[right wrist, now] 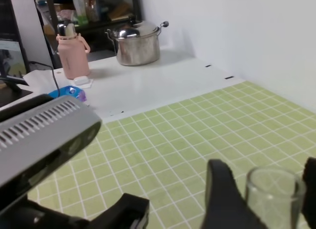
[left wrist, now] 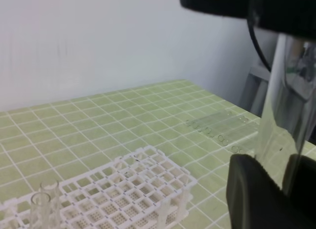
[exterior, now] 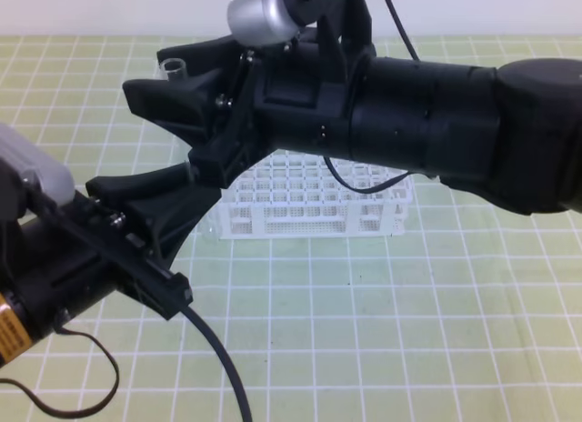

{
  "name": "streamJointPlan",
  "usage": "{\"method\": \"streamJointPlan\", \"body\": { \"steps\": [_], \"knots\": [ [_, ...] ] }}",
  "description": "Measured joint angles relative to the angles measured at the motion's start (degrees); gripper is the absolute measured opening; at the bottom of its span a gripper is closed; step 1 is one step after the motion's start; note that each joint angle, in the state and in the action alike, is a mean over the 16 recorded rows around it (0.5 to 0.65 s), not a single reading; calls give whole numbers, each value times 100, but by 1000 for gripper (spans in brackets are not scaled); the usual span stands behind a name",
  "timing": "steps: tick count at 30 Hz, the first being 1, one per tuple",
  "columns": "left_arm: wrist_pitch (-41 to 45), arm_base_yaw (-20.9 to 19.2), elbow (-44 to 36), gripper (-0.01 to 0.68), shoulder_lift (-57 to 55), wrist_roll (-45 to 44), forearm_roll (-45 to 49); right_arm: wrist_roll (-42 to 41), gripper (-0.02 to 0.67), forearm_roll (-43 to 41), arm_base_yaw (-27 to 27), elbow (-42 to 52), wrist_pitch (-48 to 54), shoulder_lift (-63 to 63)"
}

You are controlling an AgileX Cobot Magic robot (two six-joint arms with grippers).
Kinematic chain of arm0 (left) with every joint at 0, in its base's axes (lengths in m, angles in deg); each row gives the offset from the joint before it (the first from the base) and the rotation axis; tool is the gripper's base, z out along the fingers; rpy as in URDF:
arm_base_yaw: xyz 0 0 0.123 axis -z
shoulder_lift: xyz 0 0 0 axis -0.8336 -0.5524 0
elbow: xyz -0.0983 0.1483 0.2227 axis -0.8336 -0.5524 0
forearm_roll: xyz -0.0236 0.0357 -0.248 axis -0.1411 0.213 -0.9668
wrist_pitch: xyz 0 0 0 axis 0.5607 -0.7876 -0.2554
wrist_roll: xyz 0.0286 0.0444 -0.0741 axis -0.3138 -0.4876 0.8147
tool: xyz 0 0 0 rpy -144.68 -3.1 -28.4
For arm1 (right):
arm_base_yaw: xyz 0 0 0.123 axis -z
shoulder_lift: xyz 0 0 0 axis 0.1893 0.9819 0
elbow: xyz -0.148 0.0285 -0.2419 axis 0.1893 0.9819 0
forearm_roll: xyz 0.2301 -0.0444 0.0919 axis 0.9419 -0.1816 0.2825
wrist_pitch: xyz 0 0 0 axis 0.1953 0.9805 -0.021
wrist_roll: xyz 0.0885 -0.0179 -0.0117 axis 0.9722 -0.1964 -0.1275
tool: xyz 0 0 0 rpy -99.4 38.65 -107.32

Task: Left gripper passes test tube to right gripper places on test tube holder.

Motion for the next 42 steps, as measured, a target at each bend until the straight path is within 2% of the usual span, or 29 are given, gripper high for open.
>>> {"method": "streamJointPlan", "body": {
  "steps": [10, 24, 29, 34, 42],
  "knots": [
    [-40, 0, 0, 41, 0, 0, 3, 0, 285, 0, 0, 0, 69, 36],
    [-153, -1, 0, 10, -2, 2, -8, -19, 111, -14, 0, 0, 169, 36],
    [-177, -1, 0, 31, -3, 6, -5, -24, 89, -18, 0, 0, 174, 36],
    [-258, -3, 0, 89, -4, 8, 1, -12, 88, -15, 2, -2, 175, 36],
    [-376, -4, 0, 270, -7, 6, 11, 15, 88, -3, 10, -6, 115, 36]
  ]
}}
